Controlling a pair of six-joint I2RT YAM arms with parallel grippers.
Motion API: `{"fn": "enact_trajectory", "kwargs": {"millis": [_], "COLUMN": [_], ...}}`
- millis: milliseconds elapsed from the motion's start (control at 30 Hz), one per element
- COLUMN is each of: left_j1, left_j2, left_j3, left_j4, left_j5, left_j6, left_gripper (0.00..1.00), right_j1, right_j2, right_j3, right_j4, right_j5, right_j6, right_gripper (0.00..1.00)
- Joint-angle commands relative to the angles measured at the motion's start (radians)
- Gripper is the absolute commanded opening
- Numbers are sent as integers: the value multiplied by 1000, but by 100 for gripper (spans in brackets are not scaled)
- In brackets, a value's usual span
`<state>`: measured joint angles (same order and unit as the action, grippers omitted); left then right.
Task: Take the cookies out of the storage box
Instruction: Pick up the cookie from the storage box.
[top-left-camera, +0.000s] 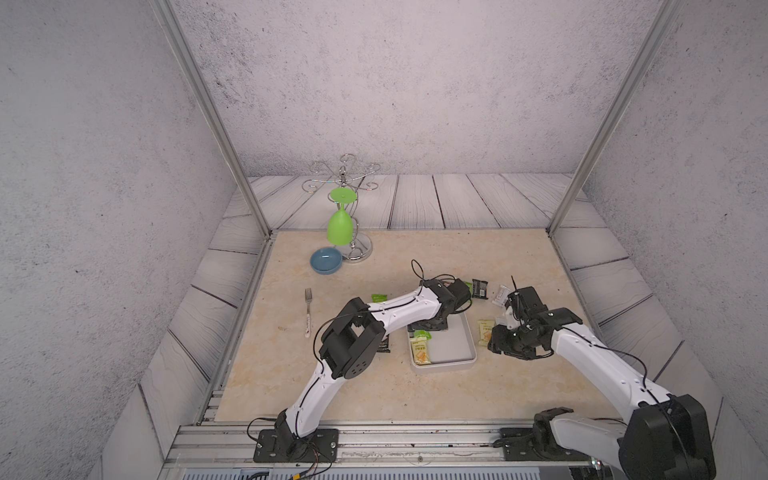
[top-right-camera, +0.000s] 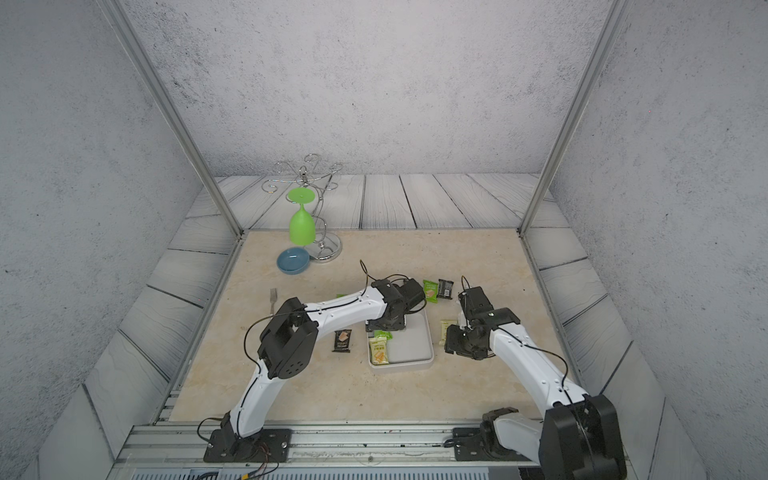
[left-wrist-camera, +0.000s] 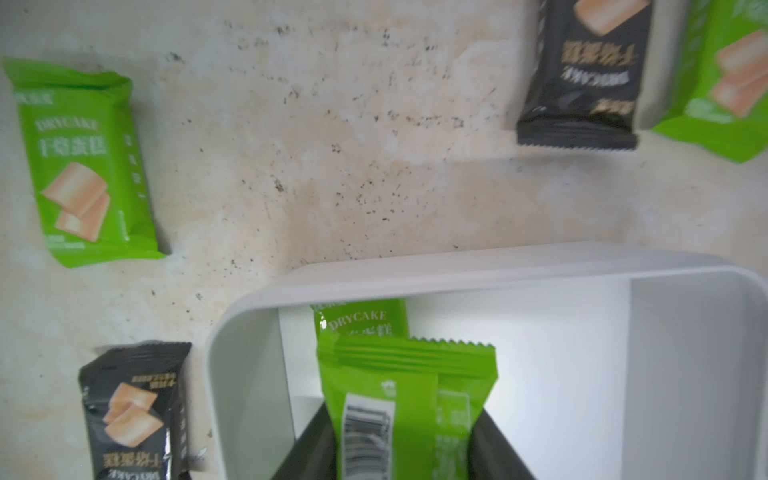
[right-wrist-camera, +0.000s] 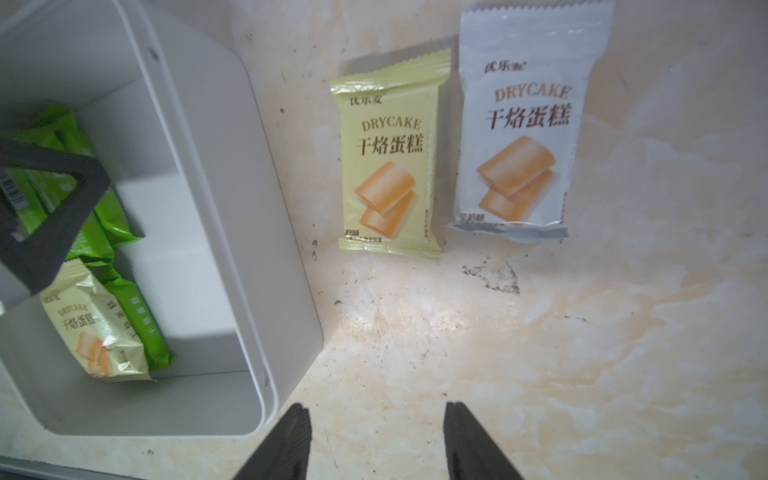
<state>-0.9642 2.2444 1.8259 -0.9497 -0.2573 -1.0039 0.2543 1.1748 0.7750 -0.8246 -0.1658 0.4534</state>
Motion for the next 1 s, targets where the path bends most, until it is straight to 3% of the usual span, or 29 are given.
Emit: {"fn": "enact_trajectory", "kwargs": {"millis": [0,133,400,700,967], "left_j1": [5,8,10,10,11], "left_j2": [1,2,10,15,1], "left_j3": [-11,-13,-18,-31,-51], "left_j4": [3,8,18,21,36], "left_j5": [7,7,23,36,41], "left_j6": [7,10,14,30,31], "left_gripper": [70,62,53,59,48], "right_j1": [-4,-4,-6,-8,-10], "right_j2": [13,20,21,23,24], "right_j3": [18,21,20,23,23], "right_j4": [-4,-5,-5,-9,-10], "right_j5": [9,12,14,17,23], "right_j6": [-14,-16,-17,-14,-15], "right_gripper": [57,57,57,57,57]}}
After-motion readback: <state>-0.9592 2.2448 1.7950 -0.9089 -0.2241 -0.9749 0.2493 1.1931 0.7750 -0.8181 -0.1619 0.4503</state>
